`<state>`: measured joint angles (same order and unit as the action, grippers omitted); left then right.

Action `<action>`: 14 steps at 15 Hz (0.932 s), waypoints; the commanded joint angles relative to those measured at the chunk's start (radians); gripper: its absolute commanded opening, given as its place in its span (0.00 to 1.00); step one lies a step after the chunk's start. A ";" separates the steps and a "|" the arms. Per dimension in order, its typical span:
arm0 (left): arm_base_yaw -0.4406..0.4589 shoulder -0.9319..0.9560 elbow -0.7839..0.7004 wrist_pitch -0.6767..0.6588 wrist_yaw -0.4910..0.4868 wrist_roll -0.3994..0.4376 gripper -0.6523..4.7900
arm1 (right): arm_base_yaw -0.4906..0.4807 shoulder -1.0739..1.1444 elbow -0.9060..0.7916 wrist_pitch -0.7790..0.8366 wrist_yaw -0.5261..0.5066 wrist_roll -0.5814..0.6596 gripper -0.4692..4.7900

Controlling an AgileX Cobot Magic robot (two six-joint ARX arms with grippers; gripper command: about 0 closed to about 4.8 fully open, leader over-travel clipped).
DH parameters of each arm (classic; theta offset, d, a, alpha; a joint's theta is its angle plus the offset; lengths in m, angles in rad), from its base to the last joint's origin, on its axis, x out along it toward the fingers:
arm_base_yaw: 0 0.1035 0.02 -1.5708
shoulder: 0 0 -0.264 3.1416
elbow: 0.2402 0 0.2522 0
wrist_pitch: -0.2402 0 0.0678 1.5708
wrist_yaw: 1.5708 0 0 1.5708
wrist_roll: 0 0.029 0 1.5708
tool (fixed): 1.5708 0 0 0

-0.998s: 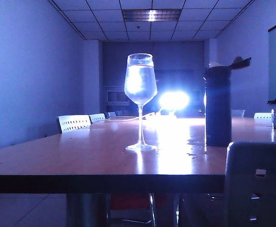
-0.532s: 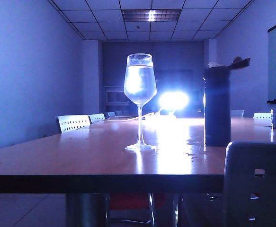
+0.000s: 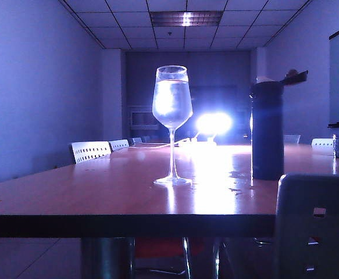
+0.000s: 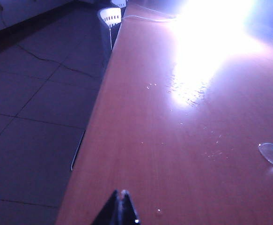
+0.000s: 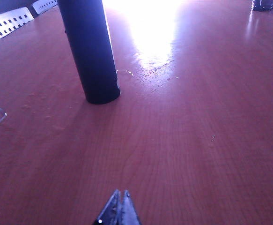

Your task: Pick up the black thermos cup, pour some water from it into the stemmed glass, and then put the thermos cup back on the table.

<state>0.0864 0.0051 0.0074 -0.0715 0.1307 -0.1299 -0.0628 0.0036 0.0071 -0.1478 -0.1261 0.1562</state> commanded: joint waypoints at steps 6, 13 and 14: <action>0.000 0.001 0.000 0.013 -0.129 0.010 0.11 | 0.000 0.000 -0.003 0.054 0.019 0.000 0.08; 0.000 0.001 -0.001 0.005 -0.127 0.010 0.11 | 0.000 0.000 -0.003 0.055 0.019 -0.004 0.08; 0.000 0.001 -0.001 0.005 -0.127 0.010 0.11 | 0.000 0.000 -0.003 0.055 0.019 -0.004 0.08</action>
<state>0.0872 0.0055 0.0074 -0.0731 0.0071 -0.1242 -0.0631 0.0032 0.0071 -0.1112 -0.1081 0.1555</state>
